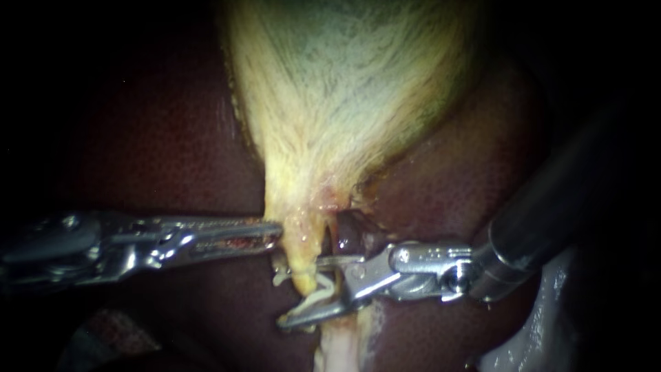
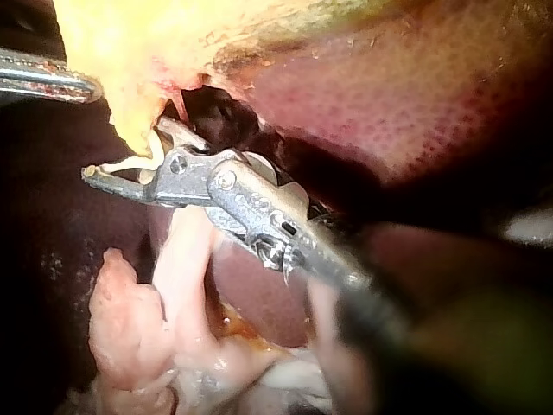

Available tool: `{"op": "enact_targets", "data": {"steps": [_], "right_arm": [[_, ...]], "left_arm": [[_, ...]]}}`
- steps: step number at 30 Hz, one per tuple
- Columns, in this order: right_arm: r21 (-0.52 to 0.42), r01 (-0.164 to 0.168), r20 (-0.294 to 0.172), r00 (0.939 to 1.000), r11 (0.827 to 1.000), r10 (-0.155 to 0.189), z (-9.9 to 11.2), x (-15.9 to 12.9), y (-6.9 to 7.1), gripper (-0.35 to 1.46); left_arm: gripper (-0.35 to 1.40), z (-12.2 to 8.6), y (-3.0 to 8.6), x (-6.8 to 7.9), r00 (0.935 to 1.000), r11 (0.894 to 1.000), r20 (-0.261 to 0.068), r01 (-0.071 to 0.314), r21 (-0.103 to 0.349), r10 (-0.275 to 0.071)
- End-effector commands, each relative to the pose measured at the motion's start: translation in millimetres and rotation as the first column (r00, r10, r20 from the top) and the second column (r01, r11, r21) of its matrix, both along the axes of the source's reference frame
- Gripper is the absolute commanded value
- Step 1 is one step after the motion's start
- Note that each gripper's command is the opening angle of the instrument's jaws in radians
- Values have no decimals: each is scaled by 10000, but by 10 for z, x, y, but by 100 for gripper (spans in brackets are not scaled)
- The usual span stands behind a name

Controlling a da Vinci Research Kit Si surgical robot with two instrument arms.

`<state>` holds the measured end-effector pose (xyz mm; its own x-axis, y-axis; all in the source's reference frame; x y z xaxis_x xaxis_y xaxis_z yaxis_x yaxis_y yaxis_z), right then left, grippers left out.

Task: Clipping third clip left tube

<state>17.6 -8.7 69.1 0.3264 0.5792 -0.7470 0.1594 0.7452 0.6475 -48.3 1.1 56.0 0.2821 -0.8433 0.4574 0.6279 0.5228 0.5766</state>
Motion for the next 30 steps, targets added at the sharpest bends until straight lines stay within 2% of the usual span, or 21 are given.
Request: {"op": "enact_targets", "data": {"steps": [1,8,10,12,13,15,17,30], "right_arm": [[-19,-76,-23,10000,10000,76,-3,0,3,51],[-8,-121,-2,9999,9999,121,-5,0,5,47],[-25,-169,22,9999,9999,169,-5,0,5,41],[-52,-278,45,9996,9996,279,-5,-2,5,22],[-96,-322,130,9994,9994,323,-5,-5,5,0],[-163,-272,332,9991,9995,277,-4,-7,5,-22],[-224,-258,487,9985,9994,269,-2,-10,7,-35],[-259,-290,507,9983,9992,303,5,-13,7,-35]], "left_arm": [[-28,0,0,0,10000,10000,-3,3,1,-3],[-28,1,-1,-1,10000,10000,-7,7,-5,-7],[-28,1,-1,-1,10000,10000,-8,7,-6,-7],[-28,1,-1,-1,10000,10000,-8,7,-6,-7],[-28,1,-1,-1,10000,10000,-7,7,-6,-7],[-28,2,0,-1,10000,10000,-5,4,-6,-4],[-28,2,0,-1,10000,10000,-4,1,-6,-1],[-30,4,0,-1,10000,10000,-4,1,-9,-1]]}}
